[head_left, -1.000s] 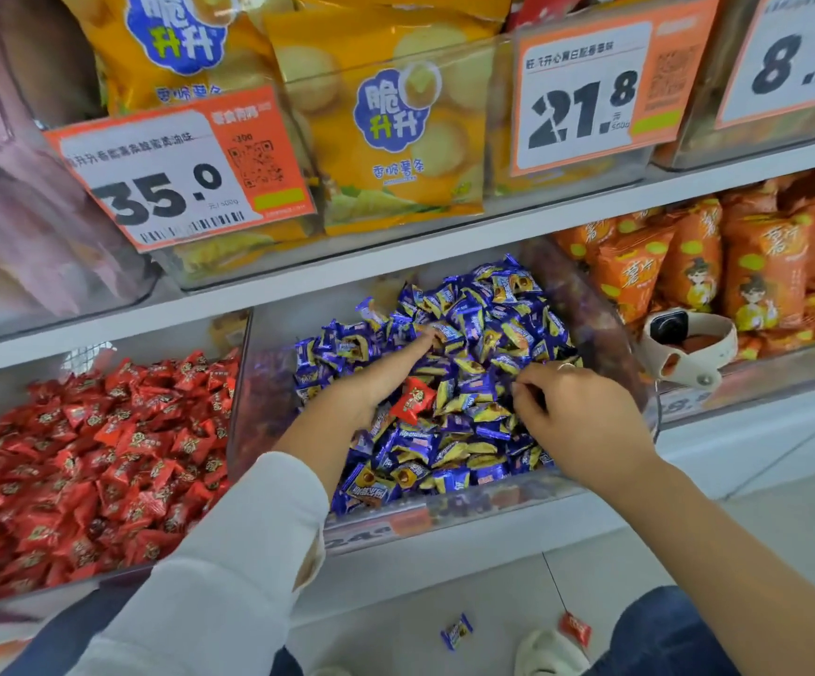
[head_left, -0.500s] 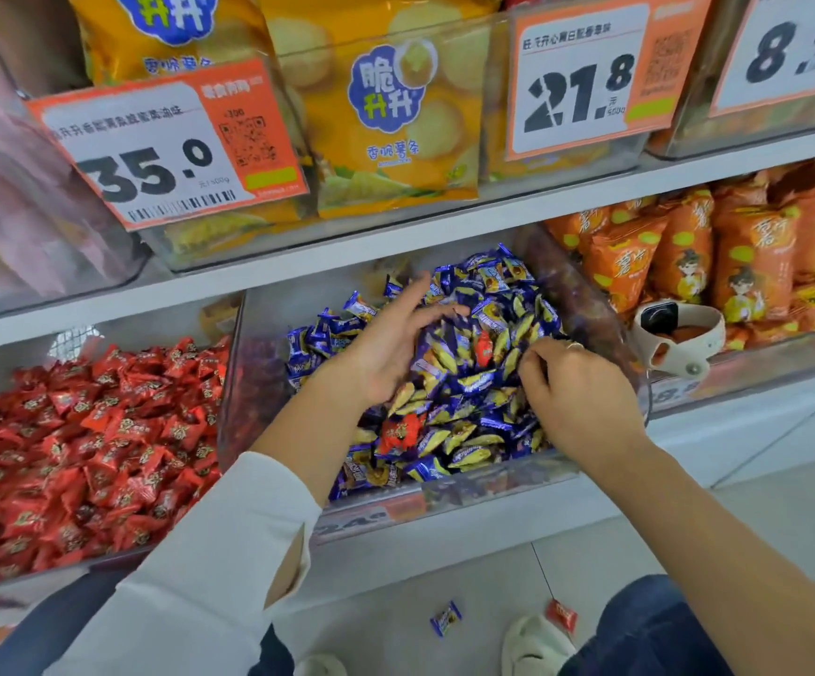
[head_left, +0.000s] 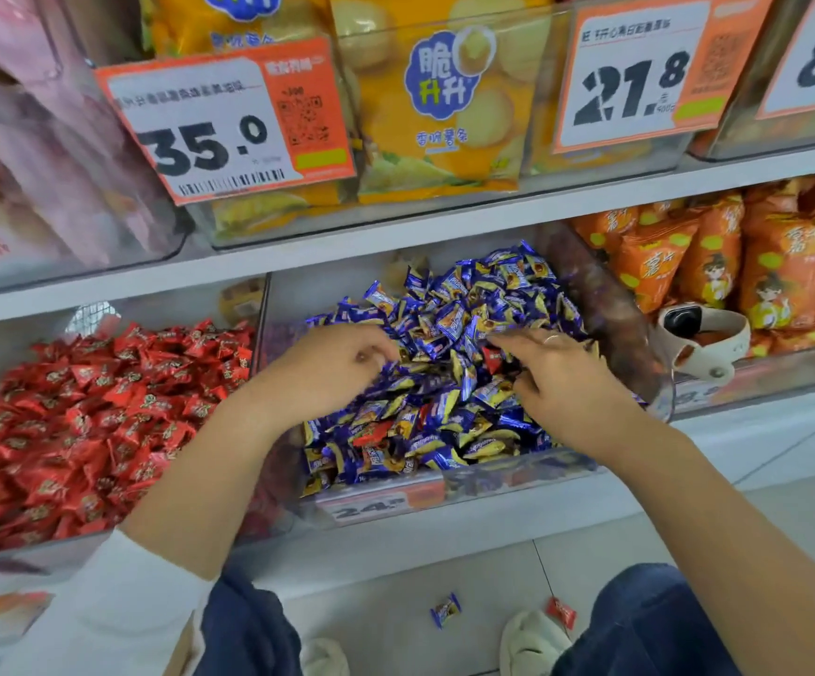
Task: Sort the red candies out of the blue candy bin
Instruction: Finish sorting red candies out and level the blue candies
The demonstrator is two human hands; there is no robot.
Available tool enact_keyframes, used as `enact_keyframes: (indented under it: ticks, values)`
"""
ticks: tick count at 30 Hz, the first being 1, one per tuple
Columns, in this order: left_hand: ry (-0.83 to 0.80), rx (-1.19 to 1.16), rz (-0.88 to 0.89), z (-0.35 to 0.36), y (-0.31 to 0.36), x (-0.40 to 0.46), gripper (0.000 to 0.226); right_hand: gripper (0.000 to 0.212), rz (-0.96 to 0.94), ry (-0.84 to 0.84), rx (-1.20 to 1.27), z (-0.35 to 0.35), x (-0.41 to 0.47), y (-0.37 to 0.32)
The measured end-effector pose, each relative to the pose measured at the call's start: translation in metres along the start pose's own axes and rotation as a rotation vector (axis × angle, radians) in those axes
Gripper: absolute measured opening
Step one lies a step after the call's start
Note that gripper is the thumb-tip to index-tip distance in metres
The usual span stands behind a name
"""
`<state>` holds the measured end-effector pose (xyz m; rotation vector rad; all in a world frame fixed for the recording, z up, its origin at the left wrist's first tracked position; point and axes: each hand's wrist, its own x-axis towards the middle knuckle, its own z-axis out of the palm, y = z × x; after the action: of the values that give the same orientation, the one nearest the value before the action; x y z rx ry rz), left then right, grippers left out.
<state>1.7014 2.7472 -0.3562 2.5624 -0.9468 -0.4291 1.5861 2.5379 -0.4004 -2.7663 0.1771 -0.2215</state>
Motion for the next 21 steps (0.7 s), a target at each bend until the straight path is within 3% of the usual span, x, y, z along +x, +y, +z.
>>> enact_keyframes:
  ticks: [3, 8, 11, 13, 16, 21]
  values:
    - [-0.192, 0.0, 0.003, 0.012, -0.001, -0.017, 0.022, 0.049, -0.009, -0.032, -0.027, 0.002, 0.003, -0.001]
    - [-0.268, 0.148, -0.013, 0.031, -0.011, -0.024, 0.063, 0.049, -0.043, -0.03, -0.126, 0.004, 0.006, -0.003]
    - [-0.225, 0.066, -0.059, 0.031, -0.014, -0.024, 0.049, 0.046, -0.077, -0.066, -0.171, 0.007, 0.012, -0.008]
    - [-0.088, 0.014, -0.062, 0.027, -0.015, -0.024, 0.027, 0.033, -0.094, -0.047, -0.17, 0.008, 0.016, -0.011]
    - [0.077, -0.04, -0.063, 0.026, -0.013, -0.021, 0.021, 0.012, -0.12, 0.063, -0.132, 0.007, 0.018, -0.016]
    - [-0.057, -0.141, 0.009, 0.048, 0.002, -0.011, 0.026, 0.015, -0.01, 0.275, -0.094, 0.003, 0.014, -0.025]
